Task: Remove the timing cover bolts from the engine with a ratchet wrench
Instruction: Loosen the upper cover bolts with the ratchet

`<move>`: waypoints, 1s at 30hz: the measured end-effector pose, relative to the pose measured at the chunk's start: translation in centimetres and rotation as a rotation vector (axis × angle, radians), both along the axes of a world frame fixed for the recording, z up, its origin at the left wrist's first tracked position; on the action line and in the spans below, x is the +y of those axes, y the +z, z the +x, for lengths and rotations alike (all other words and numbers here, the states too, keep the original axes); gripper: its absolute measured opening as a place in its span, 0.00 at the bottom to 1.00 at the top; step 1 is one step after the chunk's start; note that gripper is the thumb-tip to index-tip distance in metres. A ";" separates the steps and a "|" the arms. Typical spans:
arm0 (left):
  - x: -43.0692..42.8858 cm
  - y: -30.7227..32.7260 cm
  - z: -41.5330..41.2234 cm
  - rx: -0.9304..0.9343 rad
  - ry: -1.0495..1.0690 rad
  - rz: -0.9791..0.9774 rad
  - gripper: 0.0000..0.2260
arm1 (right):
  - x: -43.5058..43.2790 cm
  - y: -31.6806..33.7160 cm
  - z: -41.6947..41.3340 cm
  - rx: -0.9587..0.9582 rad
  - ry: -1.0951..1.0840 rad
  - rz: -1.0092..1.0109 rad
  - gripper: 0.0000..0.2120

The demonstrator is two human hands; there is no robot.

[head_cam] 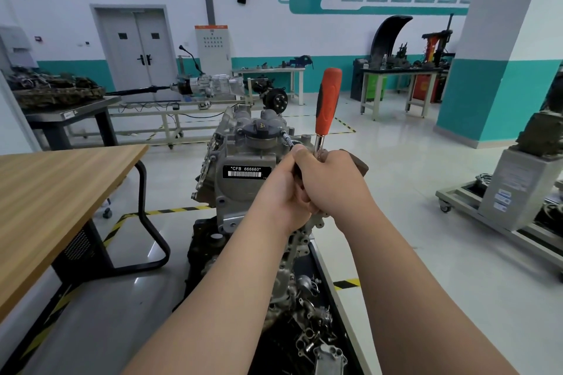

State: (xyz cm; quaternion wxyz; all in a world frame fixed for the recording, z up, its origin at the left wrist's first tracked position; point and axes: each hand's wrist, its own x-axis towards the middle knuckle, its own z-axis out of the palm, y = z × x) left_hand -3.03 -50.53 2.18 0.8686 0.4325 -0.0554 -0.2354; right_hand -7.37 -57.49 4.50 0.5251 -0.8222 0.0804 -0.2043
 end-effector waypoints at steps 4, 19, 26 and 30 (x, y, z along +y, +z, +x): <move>-0.2 0.0 -0.2 0.019 0.022 0.002 0.22 | 0.0 -0.2 0.1 0.001 0.004 0.045 0.24; 1.1 0.4 -0.5 0.068 -0.015 -0.008 0.25 | 0.9 -0.2 -0.3 0.024 0.036 -0.121 0.21; 1.4 0.8 -1.3 0.050 -0.114 -0.009 0.31 | 0.7 -0.7 -0.6 -0.021 -0.018 -0.185 0.20; 0.7 0.8 -1.3 0.090 -0.054 -0.004 0.23 | 0.2 -0.8 -1.0 -0.011 -0.028 -0.109 0.20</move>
